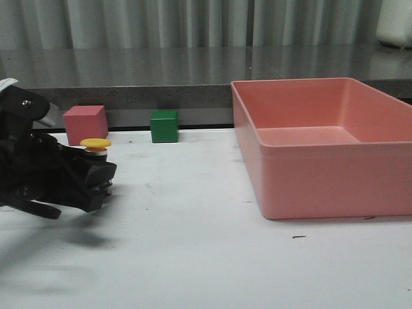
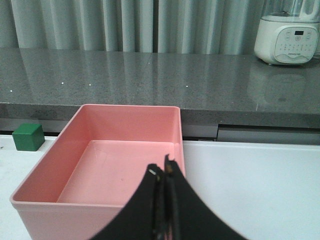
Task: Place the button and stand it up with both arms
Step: 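Set the button upright on the table and open the left gripper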
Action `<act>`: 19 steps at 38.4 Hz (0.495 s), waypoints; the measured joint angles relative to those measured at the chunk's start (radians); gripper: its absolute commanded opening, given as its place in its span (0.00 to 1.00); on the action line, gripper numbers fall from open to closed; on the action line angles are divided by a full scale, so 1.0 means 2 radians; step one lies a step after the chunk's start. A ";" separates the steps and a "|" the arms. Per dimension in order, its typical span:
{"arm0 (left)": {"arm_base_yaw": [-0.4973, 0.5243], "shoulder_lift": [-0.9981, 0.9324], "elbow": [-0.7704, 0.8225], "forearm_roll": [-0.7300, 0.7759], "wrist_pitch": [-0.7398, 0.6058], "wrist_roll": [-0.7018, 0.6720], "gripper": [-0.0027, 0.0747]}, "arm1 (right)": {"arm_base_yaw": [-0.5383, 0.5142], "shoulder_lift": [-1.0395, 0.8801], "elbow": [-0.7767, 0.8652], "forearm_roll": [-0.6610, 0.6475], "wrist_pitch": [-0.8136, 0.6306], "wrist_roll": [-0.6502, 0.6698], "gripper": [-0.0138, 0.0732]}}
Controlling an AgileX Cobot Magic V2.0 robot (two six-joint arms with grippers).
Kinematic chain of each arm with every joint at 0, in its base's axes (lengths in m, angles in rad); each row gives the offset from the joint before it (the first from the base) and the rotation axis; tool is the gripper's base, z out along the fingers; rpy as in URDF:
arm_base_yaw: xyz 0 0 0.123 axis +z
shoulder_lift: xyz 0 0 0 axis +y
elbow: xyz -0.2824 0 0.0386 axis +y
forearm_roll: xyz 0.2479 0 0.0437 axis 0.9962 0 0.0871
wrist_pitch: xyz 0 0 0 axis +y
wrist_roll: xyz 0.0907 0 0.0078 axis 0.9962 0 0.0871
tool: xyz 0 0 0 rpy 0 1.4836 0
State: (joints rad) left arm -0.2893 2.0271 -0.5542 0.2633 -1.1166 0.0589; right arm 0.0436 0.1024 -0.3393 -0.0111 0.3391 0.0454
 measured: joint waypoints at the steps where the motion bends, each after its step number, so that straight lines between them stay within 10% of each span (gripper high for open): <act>1: 0.000 0.000 0.000 0.000 -0.001 0.000 0.32 | 0.000 0.000 0.000 0.000 0.000 0.000 0.08; 12: 0.000 0.000 0.000 0.000 -0.002 0.000 0.69 | 0.000 0.000 0.000 0.000 0.000 0.000 0.08; 19: 0.000 -0.012 0.000 0.001 0.013 0.000 0.73 | 0.000 0.000 0.000 0.000 0.000 0.000 0.08</act>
State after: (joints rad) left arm -0.2893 2.0033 -0.5542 0.2651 -1.0900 0.0589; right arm 0.0436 0.1024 -0.3393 -0.0111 0.3391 0.0454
